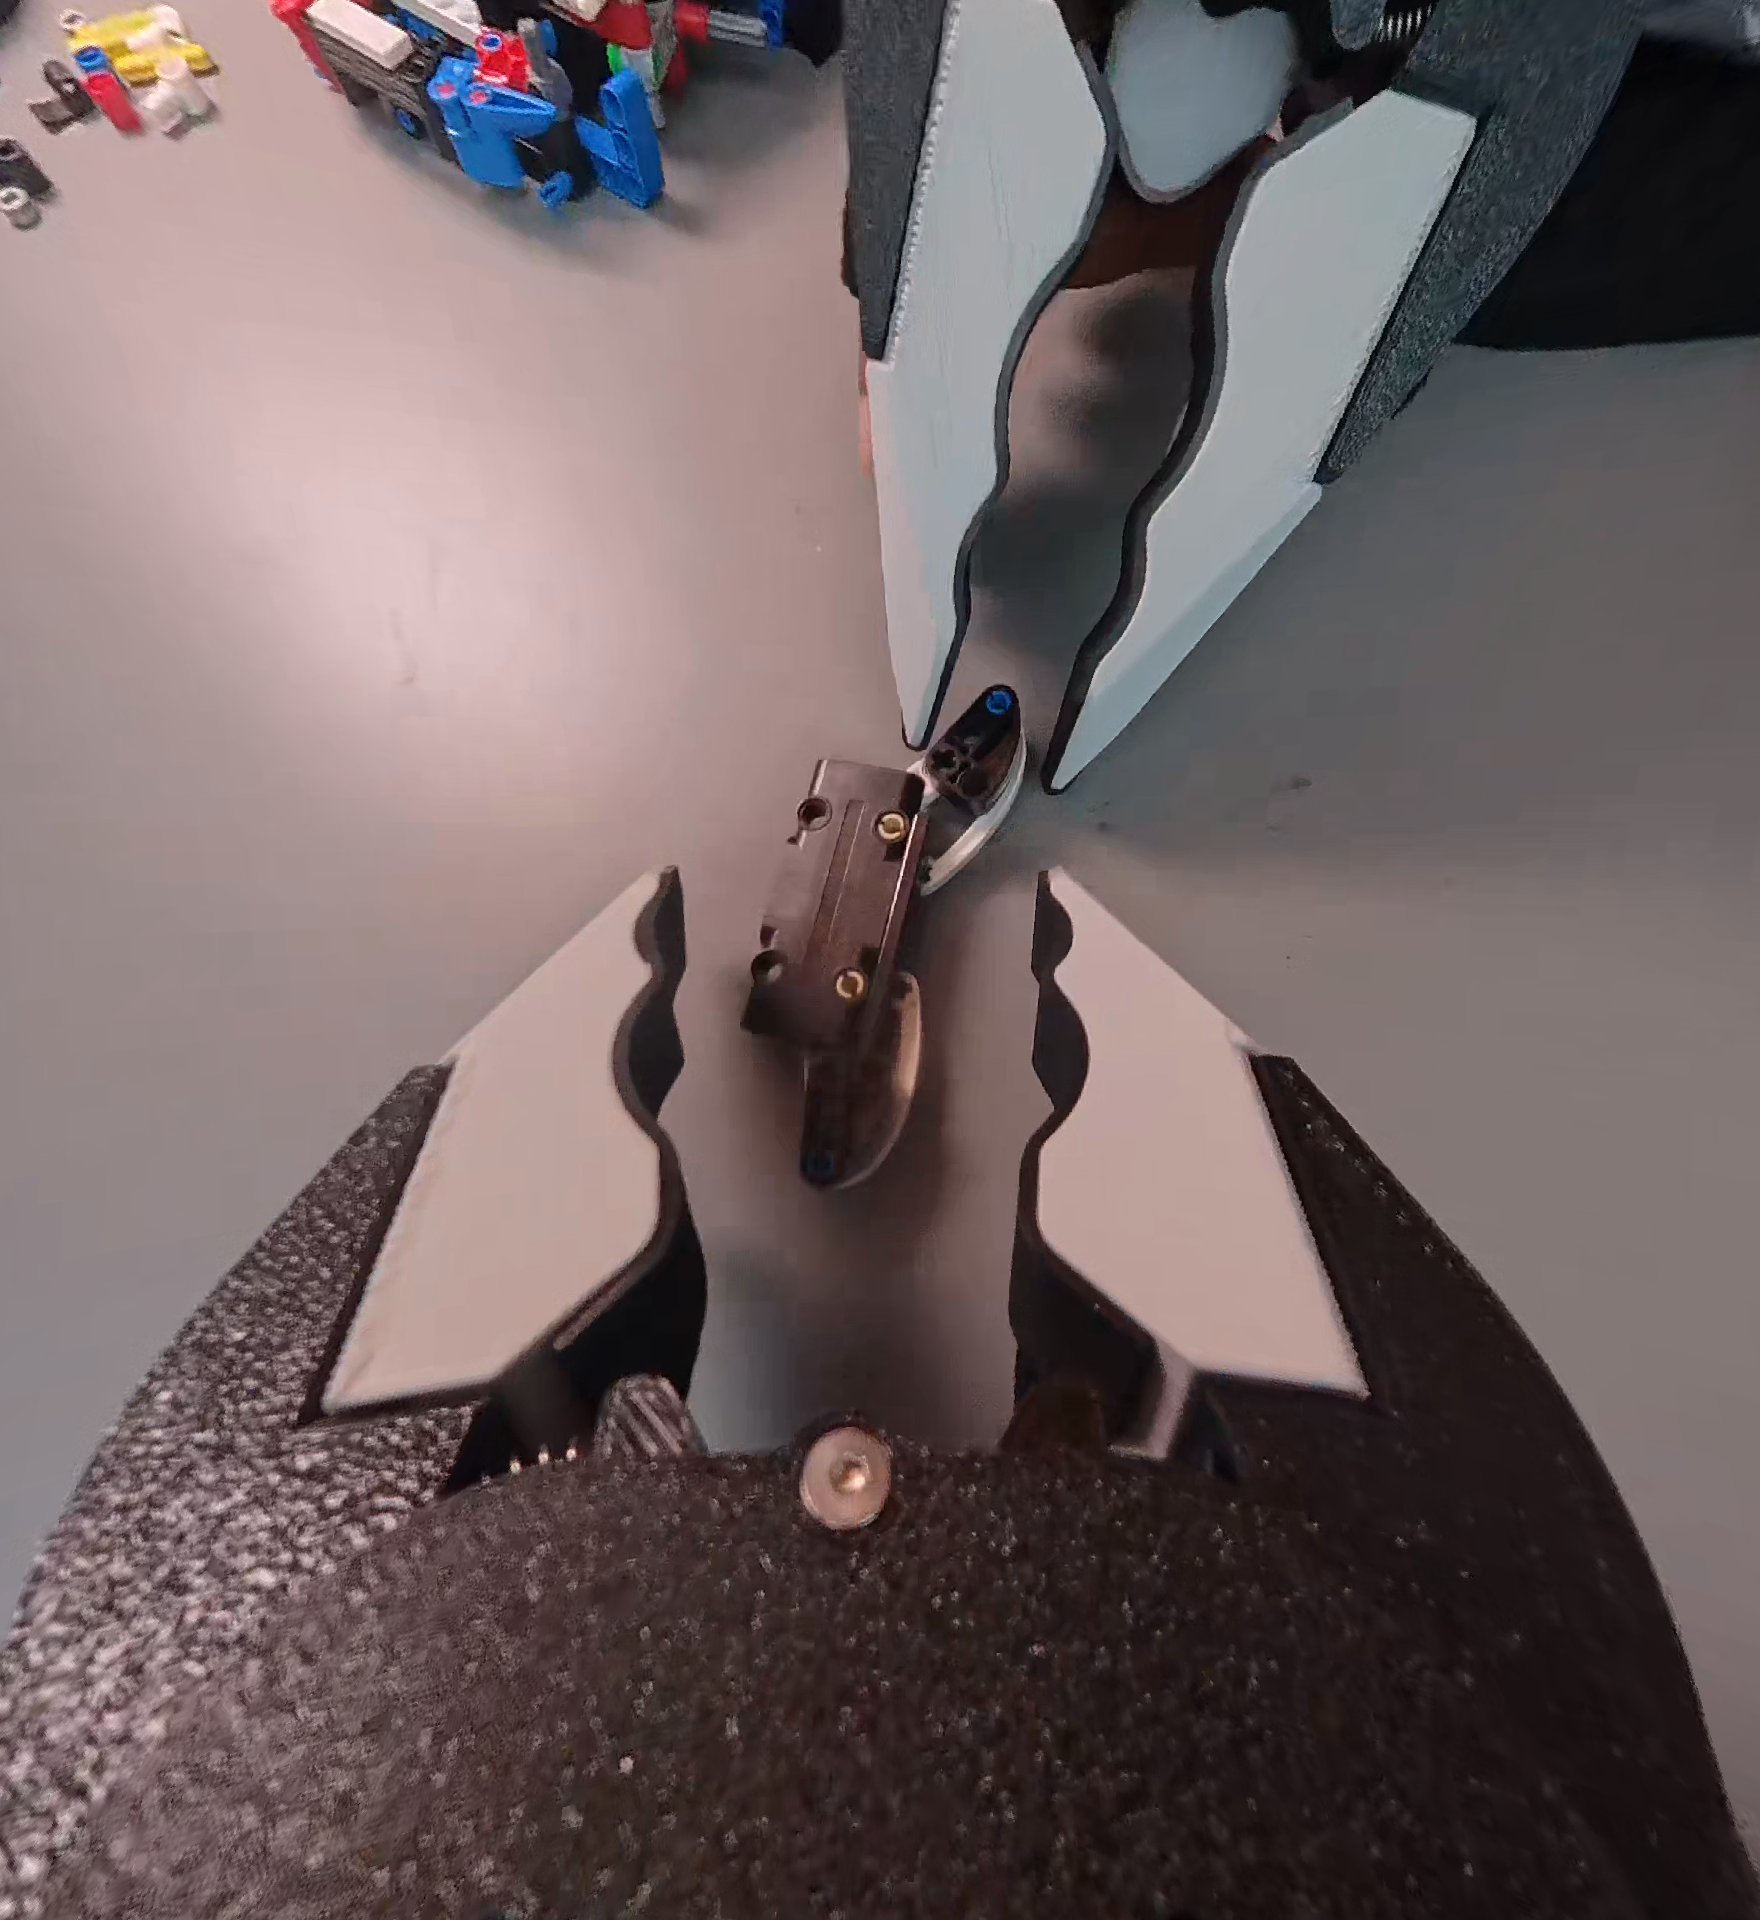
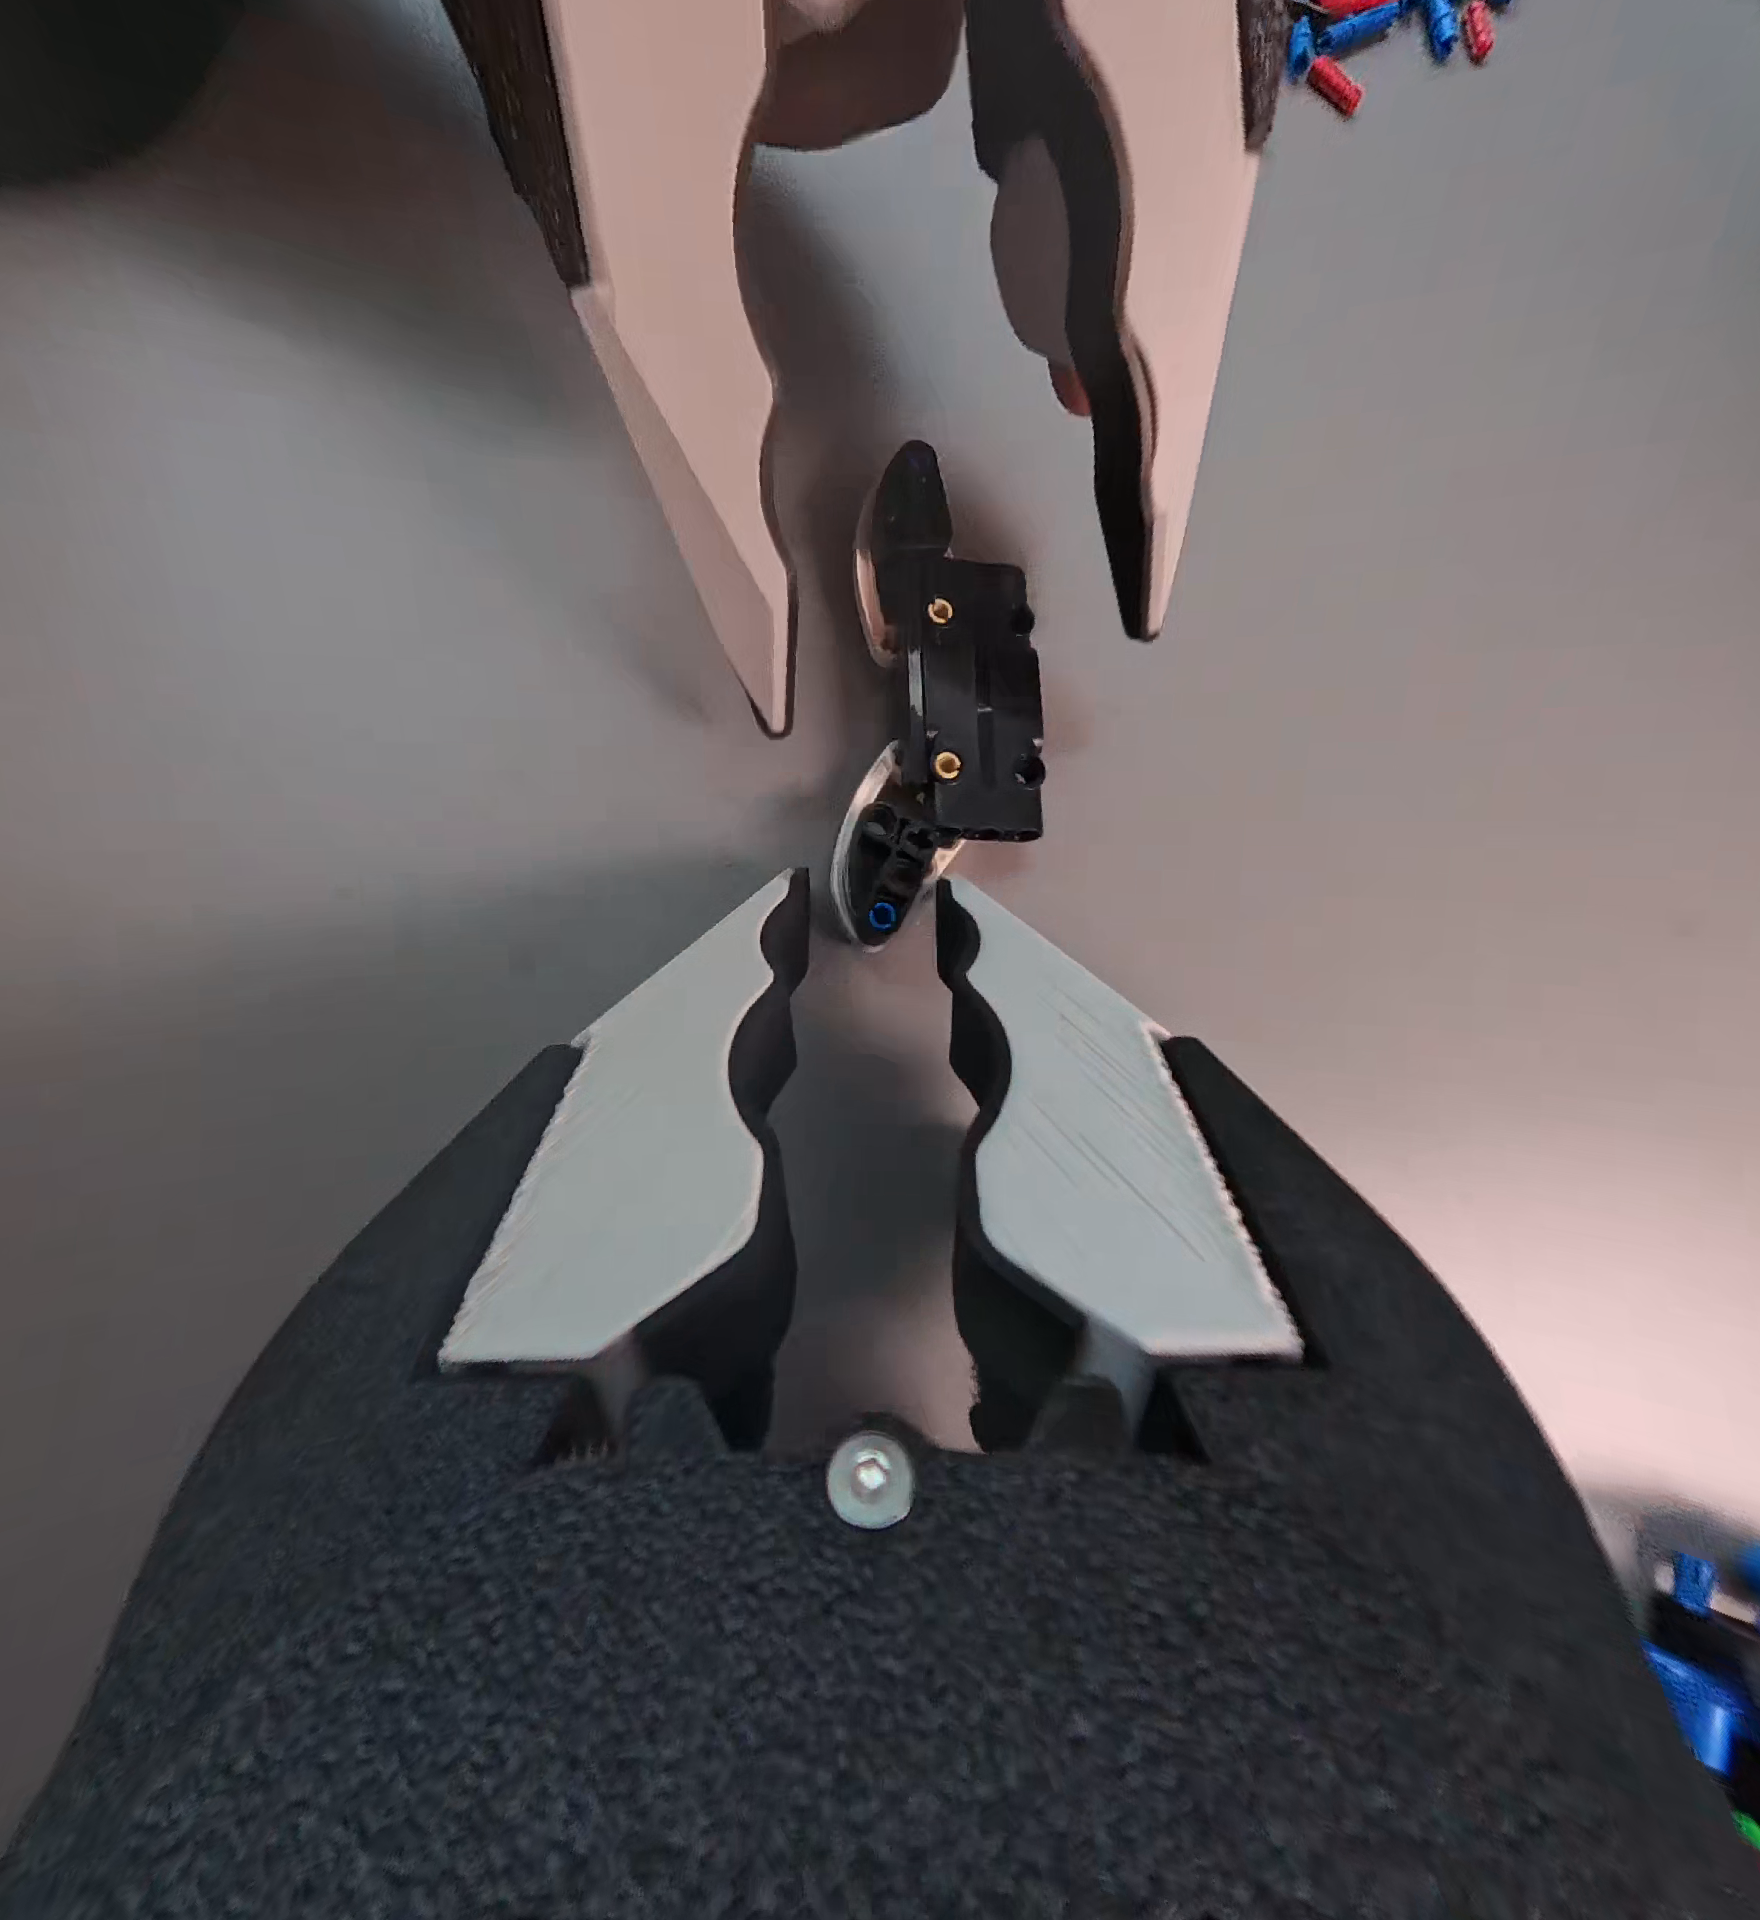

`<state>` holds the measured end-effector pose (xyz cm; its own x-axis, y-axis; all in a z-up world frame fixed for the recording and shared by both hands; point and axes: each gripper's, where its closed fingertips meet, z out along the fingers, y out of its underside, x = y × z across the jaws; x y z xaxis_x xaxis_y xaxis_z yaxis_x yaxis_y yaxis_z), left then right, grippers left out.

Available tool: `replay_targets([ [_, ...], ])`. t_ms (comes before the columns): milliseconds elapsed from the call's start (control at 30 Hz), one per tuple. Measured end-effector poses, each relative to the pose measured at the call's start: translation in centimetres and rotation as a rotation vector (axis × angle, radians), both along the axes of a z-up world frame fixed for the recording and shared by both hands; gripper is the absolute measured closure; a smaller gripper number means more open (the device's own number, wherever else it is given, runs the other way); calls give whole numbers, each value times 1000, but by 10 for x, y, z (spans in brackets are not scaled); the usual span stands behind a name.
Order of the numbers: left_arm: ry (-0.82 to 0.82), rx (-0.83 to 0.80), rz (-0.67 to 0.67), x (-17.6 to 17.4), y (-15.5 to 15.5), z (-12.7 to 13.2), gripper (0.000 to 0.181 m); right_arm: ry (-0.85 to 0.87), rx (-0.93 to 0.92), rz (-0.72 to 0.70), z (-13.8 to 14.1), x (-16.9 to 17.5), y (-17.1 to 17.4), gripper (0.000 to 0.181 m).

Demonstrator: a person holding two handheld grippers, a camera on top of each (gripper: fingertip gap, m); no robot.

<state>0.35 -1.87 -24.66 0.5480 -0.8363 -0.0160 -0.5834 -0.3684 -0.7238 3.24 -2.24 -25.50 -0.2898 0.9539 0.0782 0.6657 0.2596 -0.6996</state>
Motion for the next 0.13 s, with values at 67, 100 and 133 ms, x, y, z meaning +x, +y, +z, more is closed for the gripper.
replay_targets([
  [67,16,-20,-53,6,1,-6,121,-6,-26,-7,0,-2,1,157],
  [100,18,-38,-76,8,1,-9,127,0,-32,-17,1,-4,3,157],
  [133,23,-54,-97,10,-1,-12,133,2,-45,-22,1,-5,3,157],
])
